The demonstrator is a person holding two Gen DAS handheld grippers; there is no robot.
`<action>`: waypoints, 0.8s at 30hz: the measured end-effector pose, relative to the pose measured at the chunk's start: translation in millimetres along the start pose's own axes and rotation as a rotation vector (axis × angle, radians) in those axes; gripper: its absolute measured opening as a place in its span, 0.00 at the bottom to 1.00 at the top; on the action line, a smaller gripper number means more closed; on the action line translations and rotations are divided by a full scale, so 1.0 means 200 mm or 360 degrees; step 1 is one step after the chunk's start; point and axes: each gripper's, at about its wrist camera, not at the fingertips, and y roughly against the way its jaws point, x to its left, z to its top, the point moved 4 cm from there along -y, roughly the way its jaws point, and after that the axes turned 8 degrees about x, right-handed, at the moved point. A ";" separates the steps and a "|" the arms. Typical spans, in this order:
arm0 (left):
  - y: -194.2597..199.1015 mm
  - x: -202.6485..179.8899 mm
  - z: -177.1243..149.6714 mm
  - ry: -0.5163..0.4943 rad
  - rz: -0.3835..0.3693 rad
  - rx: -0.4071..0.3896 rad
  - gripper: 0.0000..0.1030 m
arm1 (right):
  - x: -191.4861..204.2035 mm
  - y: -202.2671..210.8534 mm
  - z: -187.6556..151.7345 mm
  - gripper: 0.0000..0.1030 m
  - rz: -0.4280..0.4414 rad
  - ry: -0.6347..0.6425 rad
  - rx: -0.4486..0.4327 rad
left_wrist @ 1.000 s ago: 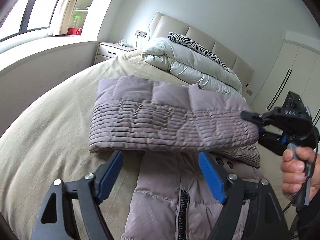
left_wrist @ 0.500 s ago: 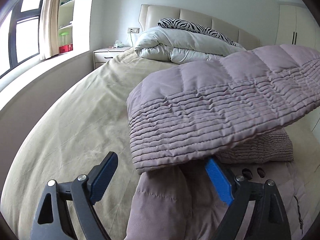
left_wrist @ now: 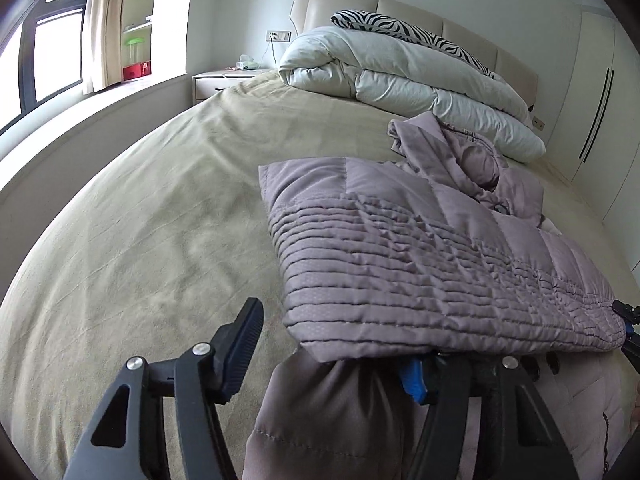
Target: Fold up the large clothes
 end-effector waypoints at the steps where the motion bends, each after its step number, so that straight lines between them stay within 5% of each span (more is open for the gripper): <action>1: 0.02 0.00 0.00 0.0002 0.0010 -0.0022 0.61 | -0.02 -0.01 -0.01 0.13 0.0012 -0.0014 -0.0013; 6: 0.15 0.01 -0.02 -0.0007 0.0122 -0.0159 0.58 | 0.13 0.07 -0.01 0.10 -0.0050 0.0155 -0.0117; 10: 0.20 0.01 -0.11 -0.0076 0.0110 -0.0086 0.58 | 0.22 0.16 0.05 0.09 -0.0155 0.0219 -0.0128; 13: 0.35 0.01 -0.11 -0.0077 0.0067 -0.0188 0.59 | 0.19 0.19 0.05 0.09 -0.0295 0.0221 -0.0115; 16: 0.46 -0.03 0.02 -0.0116 0.0068 -0.0310 0.71 | 0.24 0.22 0.01 0.09 -0.0175 0.0230 -0.0138; 19: 0.45 -0.12 0.24 -0.0252 0.0113 -0.0377 0.71 | 0.41 0.17 -0.04 0.10 -0.0159 0.0419 -0.0120; 24: 0.12 -0.23 0.41 -0.0456 0.0243 -0.0138 0.70 | 0.69 -0.06 -0.12 0.10 -0.0196 0.0675 0.0020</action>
